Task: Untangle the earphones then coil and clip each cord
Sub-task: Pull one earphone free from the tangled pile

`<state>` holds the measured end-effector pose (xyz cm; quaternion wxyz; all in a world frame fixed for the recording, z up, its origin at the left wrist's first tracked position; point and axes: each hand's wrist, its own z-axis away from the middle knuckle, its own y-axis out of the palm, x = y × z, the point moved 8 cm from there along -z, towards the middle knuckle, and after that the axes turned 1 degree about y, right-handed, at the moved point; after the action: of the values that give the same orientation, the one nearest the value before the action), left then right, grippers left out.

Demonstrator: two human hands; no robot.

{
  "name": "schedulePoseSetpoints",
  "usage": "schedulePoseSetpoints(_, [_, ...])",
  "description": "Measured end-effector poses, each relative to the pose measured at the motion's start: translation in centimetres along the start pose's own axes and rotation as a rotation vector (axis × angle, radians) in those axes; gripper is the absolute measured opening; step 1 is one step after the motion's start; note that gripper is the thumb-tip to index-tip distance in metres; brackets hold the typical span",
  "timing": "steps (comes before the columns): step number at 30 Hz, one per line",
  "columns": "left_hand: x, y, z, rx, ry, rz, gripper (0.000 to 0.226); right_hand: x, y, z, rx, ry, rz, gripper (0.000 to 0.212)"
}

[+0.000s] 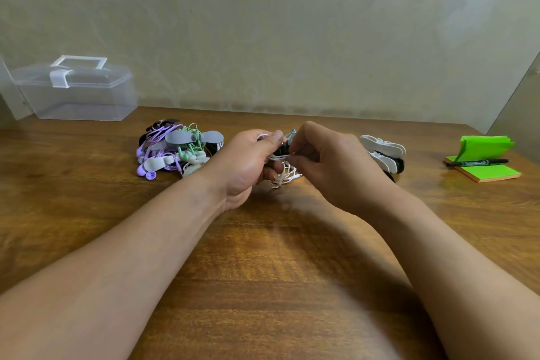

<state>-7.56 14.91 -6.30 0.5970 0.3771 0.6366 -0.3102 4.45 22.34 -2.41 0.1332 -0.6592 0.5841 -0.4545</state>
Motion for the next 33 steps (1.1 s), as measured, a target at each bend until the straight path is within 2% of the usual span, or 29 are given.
schedulePoseSetpoints(6, [0.1, 0.3, 0.3, 0.014, 0.002, -0.084, 0.025, 1.2, -0.4, -0.2, -0.021, -0.16, 0.136, 0.009])
schedulePoseSetpoints(9, [0.2, 0.5, 0.3, 0.033, 0.012, -0.165, 0.031, 1.2, -0.1, -0.2, 0.004, -0.158, 0.142, 0.004])
schedulePoseSetpoints(14, [0.0, 0.8, 0.3, 0.054, 0.022, -0.053, 0.027, -0.6, -0.5, -0.2, -0.024, 0.059, -0.121, 0.013])
schedulePoseSetpoints(16, [0.1, 1.1, 0.3, 0.081, 0.025, -0.062, 0.022, -1.2, 0.1, -0.1, 0.017, 0.133, -0.258, 0.018])
schedulePoseSetpoints(20, [-0.1, 0.8, 0.3, 0.045, 0.047, -0.064, 0.016, -2.0, 1.5, 0.2, 0.058, 0.267, -0.606, 0.012])
schedulePoseSetpoints(24, [-0.3, 0.9, 0.5, -0.02, 0.091, -0.033, 0.02, -2.5, 2.5, 0.3, 0.014, 0.421, -0.81, 0.011])
schedulePoseSetpoints(28, [-0.3, 1.4, 0.7, -0.012, 0.098, -0.043, 0.029, -2.4, 2.5, 0.3, -0.056, 0.489, -0.923, 0.013])
schedulePoseSetpoints(33, [-0.9, 1.4, 0.8, -0.016, 0.207, -0.39, 0.022, -2.9, 1.9, 0.4, -0.054, 0.542, -0.931, 0.009])
